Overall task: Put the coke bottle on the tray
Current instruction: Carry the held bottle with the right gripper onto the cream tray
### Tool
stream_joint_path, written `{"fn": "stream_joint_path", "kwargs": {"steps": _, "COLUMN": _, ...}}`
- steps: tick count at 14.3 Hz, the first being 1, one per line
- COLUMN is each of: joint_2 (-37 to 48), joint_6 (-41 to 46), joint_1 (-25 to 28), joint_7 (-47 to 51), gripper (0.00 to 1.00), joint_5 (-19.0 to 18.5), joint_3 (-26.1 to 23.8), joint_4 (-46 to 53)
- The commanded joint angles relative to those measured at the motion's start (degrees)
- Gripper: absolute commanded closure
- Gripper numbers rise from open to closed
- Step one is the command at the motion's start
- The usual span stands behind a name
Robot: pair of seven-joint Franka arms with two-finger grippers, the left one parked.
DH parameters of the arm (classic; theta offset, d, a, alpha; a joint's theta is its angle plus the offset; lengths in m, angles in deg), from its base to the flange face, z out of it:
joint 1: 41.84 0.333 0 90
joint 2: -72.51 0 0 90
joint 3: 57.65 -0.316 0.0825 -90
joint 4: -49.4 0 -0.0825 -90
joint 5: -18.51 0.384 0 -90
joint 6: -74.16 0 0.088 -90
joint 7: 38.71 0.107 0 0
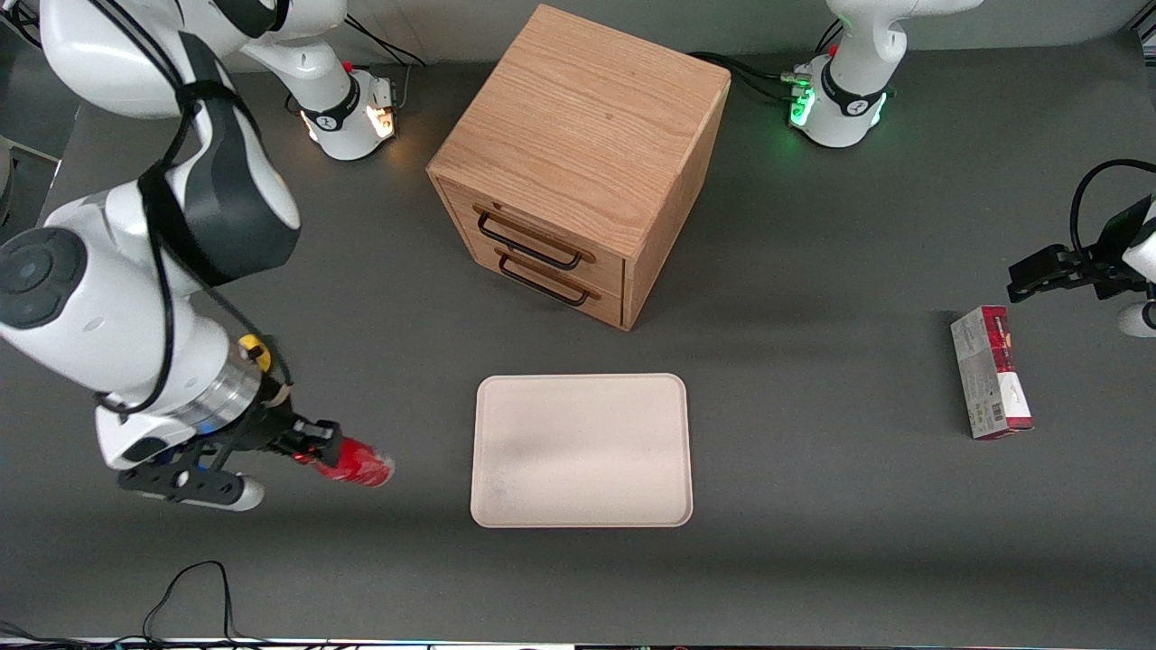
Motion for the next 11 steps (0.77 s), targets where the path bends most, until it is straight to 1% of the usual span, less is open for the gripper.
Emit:
{"fn": "stream_joint_path", "kwargs": {"steps": 1, "joint_2": -0.2, "joint_6": -4.9, "joint_1": 2.1, "joint_7": 7.6, "gripper": 1.00, "joint_5": 0.2, "joint_3": -1.2, "joint_4": -1.6}}
{"fn": "stream_joint_path", "kwargs": {"steps": 4, "joint_2": -0.9, "joint_6": -6.0, "joint_1": 3.9, "joint_7": 9.2, "gripper": 1.00, "joint_5": -0.6, "joint_3": -1.3, "joint_4": -2.9}}
{"fn": "stream_joint_path", "kwargs": {"steps": 5, "joint_2": -1.4, "joint_6": -6.8, "joint_1": 4.4, "joint_7": 9.8, "gripper": 1.00, "joint_5": -2.3, "joint_3": -1.3, "joint_4": -4.4}}
{"fn": "stream_joint_path", "kwargs": {"steps": 7, "joint_2": -3.6, "joint_6": -12.6, "joint_1": 5.6, "joint_7": 12.5, "gripper": 1.00, "joint_5": -7.3, "joint_3": -1.3, "joint_4": -7.6}}
{"fn": "stream_joint_path", "kwargs": {"steps": 8, "joint_2": -5.4, "joint_6": -14.7, "joint_1": 5.7, "joint_7": 12.9, "gripper": 1.00, "joint_5": -8.8, "joint_3": -1.2, "joint_4": -7.7}}
{"fn": "stream_joint_path", "kwargs": {"steps": 11, "joint_2": -9.4, "joint_6": -21.0, "joint_1": 5.7, "joint_7": 12.7, "gripper": 1.00, "joint_5": -9.0, "joint_3": -1.1, "joint_4": -7.6}}
